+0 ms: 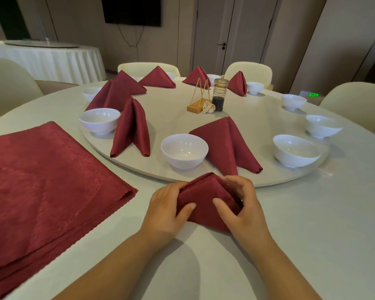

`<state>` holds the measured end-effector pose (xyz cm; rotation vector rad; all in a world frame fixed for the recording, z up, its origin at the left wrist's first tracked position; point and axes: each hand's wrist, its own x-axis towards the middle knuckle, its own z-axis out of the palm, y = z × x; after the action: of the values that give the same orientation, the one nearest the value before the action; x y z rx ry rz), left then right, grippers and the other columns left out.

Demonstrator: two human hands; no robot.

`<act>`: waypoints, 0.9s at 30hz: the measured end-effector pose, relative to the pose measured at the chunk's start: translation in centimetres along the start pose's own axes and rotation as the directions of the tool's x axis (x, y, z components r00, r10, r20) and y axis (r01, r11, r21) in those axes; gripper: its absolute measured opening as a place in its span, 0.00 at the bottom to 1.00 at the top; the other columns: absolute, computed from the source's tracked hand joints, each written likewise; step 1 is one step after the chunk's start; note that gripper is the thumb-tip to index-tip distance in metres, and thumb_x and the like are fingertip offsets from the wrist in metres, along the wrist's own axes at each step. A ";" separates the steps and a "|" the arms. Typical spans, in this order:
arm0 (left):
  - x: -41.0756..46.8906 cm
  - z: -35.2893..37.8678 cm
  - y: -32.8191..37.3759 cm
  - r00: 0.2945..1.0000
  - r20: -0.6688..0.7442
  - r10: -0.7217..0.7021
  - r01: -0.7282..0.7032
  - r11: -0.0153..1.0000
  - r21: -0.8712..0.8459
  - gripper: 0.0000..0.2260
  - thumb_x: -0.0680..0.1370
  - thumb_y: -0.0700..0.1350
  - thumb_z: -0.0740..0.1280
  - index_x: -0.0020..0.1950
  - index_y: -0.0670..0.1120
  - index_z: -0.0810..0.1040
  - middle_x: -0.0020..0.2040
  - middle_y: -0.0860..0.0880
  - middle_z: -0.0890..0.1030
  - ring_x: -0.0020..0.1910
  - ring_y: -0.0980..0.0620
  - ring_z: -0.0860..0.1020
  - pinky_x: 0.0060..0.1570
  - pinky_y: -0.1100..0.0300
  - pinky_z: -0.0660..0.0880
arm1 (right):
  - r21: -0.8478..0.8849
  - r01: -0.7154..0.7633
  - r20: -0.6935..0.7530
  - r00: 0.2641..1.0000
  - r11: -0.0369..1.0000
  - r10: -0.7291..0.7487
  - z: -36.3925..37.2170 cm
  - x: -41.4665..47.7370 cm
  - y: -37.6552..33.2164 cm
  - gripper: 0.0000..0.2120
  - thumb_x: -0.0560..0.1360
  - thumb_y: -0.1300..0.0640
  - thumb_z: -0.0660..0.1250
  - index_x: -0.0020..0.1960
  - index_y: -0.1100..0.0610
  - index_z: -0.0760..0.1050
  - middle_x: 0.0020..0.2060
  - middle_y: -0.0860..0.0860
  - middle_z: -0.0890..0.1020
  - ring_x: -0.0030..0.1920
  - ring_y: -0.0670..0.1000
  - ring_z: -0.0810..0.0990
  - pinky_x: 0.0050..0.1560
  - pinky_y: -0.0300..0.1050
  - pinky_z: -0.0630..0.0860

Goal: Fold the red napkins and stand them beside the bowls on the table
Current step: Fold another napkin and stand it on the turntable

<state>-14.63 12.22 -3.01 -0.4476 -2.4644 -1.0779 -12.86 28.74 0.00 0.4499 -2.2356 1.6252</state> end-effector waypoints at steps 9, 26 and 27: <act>0.2 -0.5 -0.3 0.998 0.064 -0.028 0.037 0.989 -0.145 0.18 0.71 0.66 0.49 0.60 0.66 0.60 0.59 0.69 0.65 0.60 0.75 0.61 0.60 0.79 0.53 | -0.073 0.078 -0.040 0.996 0.994 -0.081 -0.8 0.6 0.7 0.04 0.64 0.44 0.62 0.37 0.42 0.72 0.40 0.32 0.78 0.42 0.34 0.76 0.43 0.23 0.67; 1.9 -2.3 -1.7 0.928 0.290 -0.233 0.103 0.910 0.402 0.59 0.50 0.72 0.16 0.76 0.54 0.49 0.76 0.58 0.50 0.72 0.65 0.43 0.64 0.68 0.35 | -0.096 0.052 -0.129 0.990 0.994 -0.065 -2.3 1.0 1.0 0.07 0.61 0.42 0.63 0.39 0.34 0.74 0.41 0.34 0.79 0.44 0.35 0.75 0.45 0.22 0.66; 1.8 -2.2 -1.6 0.935 0.266 -0.233 0.106 0.903 0.417 0.59 0.50 0.72 0.15 0.76 0.54 0.49 0.76 0.58 0.50 0.72 0.64 0.43 0.64 0.68 0.35 | -0.109 0.064 -0.128 0.989 0.992 -0.078 -2.3 1.0 1.1 0.08 0.61 0.42 0.63 0.40 0.33 0.75 0.43 0.33 0.78 0.46 0.33 0.74 0.46 0.21 0.65</act>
<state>-16.38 9.77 -1.73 -0.2907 -2.9579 -0.5652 -14.04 31.23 0.24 0.3784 -2.1684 1.4510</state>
